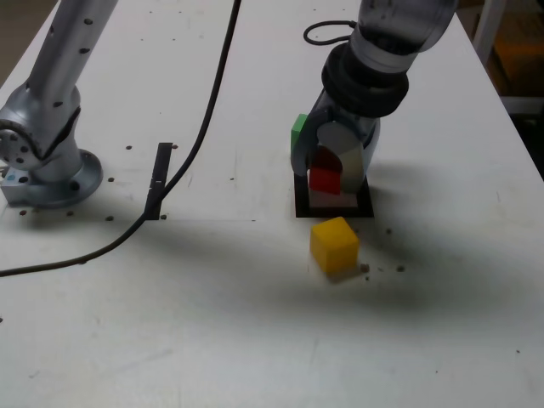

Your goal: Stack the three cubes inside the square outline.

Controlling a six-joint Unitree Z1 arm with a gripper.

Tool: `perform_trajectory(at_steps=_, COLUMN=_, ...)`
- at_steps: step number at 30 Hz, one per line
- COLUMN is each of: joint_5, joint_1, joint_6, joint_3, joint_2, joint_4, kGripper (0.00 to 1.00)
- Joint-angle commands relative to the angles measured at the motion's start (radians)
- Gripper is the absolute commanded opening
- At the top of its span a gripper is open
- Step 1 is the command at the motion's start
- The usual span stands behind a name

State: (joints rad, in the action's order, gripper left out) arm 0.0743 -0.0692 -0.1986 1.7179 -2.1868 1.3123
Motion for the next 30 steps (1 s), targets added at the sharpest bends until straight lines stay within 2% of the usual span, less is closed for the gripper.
perform_trajectory(at_steps=1, joint_5=-0.006, joint_1=-0.003, joint_6=0.001, joint_3=0.002, joint_2=-0.005, joint_4=0.006, kGripper=0.38)
perform_trajectory(at_steps=10, joint_5=-0.003, joint_1=-0.007, joint_6=0.001, joint_3=0.006, joint_2=-0.024, joint_4=0.011, kGripper=0.61)
perform_trajectory(at_steps=15, joint_5=0.002, joint_1=-0.008, joint_6=0.001, joint_3=0.003, joint_2=-0.012, joint_4=0.011, kGripper=0.83)
perform_trajectory(at_steps=19, joint_5=-0.007, joint_1=-0.015, joint_6=0.011, joint_3=-0.006, joint_2=0.021, joint_4=0.013, kGripper=0.95)
perform_trajectory(at_steps=25, joint_5=-0.026, joint_1=-0.052, joint_6=0.064, joint_3=-0.031, joint_2=0.103, joint_4=0.037, kGripper=0.99)
perform_trajectory(at_steps=30, joint_5=0.002, joint_1=-0.132, joint_6=0.176, joint_3=-0.043, joint_2=0.152, joint_4=0.106, kGripper=1.0)
